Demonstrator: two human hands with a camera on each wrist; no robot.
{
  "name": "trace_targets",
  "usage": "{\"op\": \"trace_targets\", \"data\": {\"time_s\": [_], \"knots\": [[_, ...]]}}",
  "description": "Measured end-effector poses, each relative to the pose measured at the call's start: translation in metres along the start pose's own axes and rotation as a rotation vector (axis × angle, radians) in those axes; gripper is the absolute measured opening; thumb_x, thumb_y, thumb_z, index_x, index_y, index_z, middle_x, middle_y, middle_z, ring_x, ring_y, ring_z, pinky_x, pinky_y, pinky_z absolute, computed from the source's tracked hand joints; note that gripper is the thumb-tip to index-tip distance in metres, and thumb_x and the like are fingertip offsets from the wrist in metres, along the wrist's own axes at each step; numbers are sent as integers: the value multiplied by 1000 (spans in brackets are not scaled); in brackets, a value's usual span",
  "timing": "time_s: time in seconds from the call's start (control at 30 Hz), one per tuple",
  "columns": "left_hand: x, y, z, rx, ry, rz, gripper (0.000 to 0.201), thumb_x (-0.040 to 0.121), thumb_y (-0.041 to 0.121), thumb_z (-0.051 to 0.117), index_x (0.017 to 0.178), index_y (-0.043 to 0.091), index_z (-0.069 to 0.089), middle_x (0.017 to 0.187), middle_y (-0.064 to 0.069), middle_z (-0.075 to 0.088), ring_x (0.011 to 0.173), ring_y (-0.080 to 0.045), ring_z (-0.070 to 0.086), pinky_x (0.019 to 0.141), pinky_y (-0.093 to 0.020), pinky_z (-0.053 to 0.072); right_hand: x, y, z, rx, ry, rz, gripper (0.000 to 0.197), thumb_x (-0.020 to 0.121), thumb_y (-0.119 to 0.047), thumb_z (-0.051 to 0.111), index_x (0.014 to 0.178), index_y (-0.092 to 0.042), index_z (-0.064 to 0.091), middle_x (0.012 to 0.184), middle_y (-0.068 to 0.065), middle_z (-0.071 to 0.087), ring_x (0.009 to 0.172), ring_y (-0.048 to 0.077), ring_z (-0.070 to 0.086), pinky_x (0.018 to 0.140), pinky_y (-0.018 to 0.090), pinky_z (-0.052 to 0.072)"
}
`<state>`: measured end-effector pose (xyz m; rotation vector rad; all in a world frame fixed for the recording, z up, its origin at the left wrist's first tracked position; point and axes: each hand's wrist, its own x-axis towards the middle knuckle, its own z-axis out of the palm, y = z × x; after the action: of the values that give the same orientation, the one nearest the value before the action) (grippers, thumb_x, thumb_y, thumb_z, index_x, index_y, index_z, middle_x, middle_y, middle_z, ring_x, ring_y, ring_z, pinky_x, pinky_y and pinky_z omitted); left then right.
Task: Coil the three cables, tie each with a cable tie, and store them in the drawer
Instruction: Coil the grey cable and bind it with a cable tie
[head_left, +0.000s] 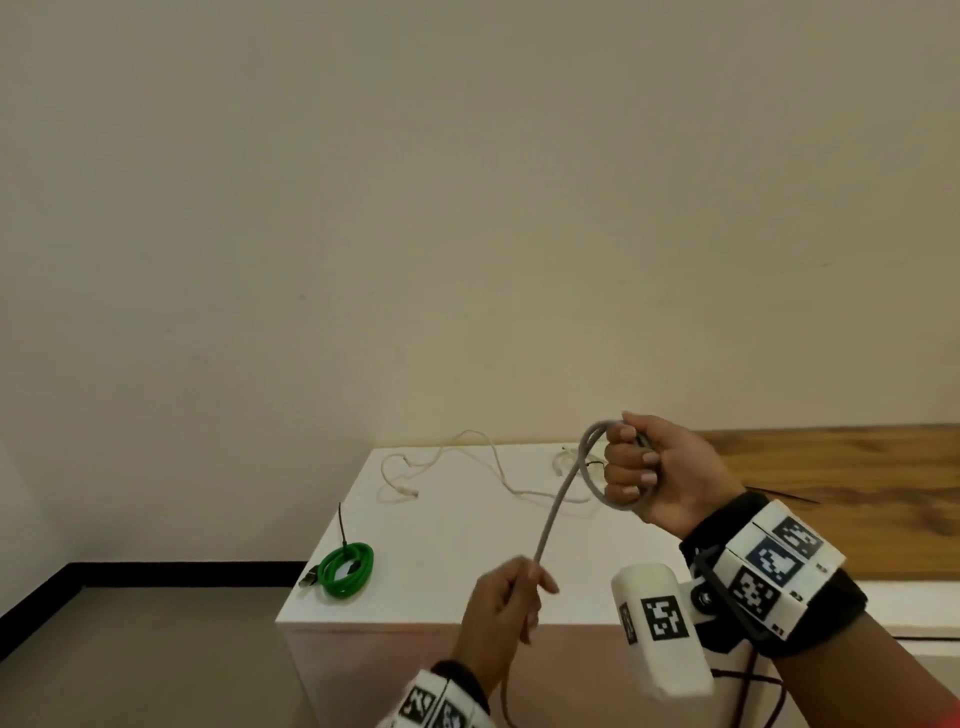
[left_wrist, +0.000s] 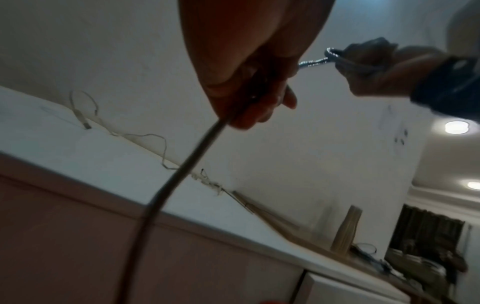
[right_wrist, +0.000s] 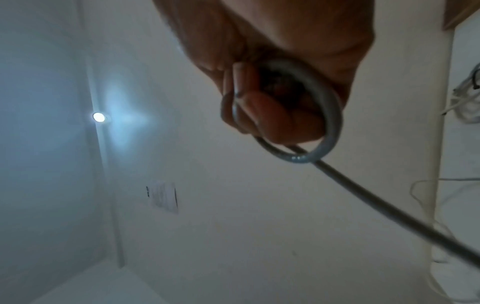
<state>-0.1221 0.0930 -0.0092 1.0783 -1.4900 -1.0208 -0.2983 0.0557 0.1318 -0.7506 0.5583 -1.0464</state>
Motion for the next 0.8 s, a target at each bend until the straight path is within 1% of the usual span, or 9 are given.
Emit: {"op": "trace_targets", "data": {"time_s": [0.1, 0.17, 0.3, 0.4, 0.5, 0.6, 0.67, 0.73, 0.8], "knots": [[-13, -9, 4, 161, -45, 19, 22, 84, 32, 39, 75, 33, 59, 40, 10, 38, 43, -4, 33, 48, -19, 31, 1, 0, 0, 134, -4, -154, 40, 97, -31, 27, 63, -17, 42, 39, -5, 37, 34, 8, 35, 39, 19, 39], [-10, -3, 7, 291, -27, 133, 22, 85, 33, 38, 82, 39, 59, 42, 12, 43, 44, -5, 35, 50, -17, 30, 3, 1, 1, 139, -12, -269, 37, 97, -32, 26, 67, -18, 43, 45, -7, 40, 41, 8, 39, 48, 19, 41], [-4, 17, 13, 538, -64, 300, 39, 87, 45, 32, 109, 26, 58, 69, 12, 65, 59, -8, 53, 59, -17, 39, 7, 8, 5, 12, -19, -487, 33, 98, -26, 26, 73, -17, 44, 51, -7, 44, 50, 9, 43, 60, 23, 37], [-4, 30, 11, 734, -48, 456, 37, 83, 49, 21, 105, 32, 46, 86, -6, 71, 76, -26, 62, 67, -34, 48, 10, 21, 4, -371, -4, -659, 26, 95, -28, 36, 74, -16, 46, 54, -11, 46, 55, 7, 41, 63, 19, 37], [2, 48, 0, 821, 2, 572, 28, 88, 42, 31, 93, 24, 53, 75, -5, 69, 66, -26, 62, 55, -33, 49, 16, 36, -5, -990, 36, -811, 20, 89, -35, 38, 73, -24, 43, 64, -13, 44, 58, 4, 38, 59, 15, 35], [8, 62, -15, 983, 46, 641, 20, 84, 38, 43, 84, 26, 59, 65, 7, 67, 53, -11, 60, 44, -19, 44, 18, 43, -12, -1266, 47, -764, 17, 88, -37, 36, 72, -34, 38, 66, -11, 46, 59, 3, 45, 56, 13, 35], [11, 66, -24, 1033, 74, 653, 19, 83, 37, 45, 79, 26, 60, 61, 8, 65, 49, -8, 58, 42, -18, 41, 17, 48, -12, -1427, 12, -675, 20, 93, -29, 36, 73, -30, 39, 65, -13, 45, 62, 1, 49, 57, 11, 35], [15, 69, -34, 1045, 117, 638, 22, 82, 40, 46, 73, 25, 59, 57, 8, 63, 46, -7, 54, 40, -17, 37, 16, 52, -10, -1607, -18, -568, 20, 96, -23, 36, 78, -19, 40, 65, -12, 41, 58, 4, 43, 58, 16, 34], [16, 70, -43, 1035, 154, 592, 28, 81, 48, 46, 67, 26, 56, 53, 8, 58, 44, -5, 47, 41, -16, 30, 15, 54, -8, -1687, -62, -483, 23, 98, -25, 32, 78, -16, 39, 67, -5, 42, 63, 10, 43, 67, 31, 40]]}}
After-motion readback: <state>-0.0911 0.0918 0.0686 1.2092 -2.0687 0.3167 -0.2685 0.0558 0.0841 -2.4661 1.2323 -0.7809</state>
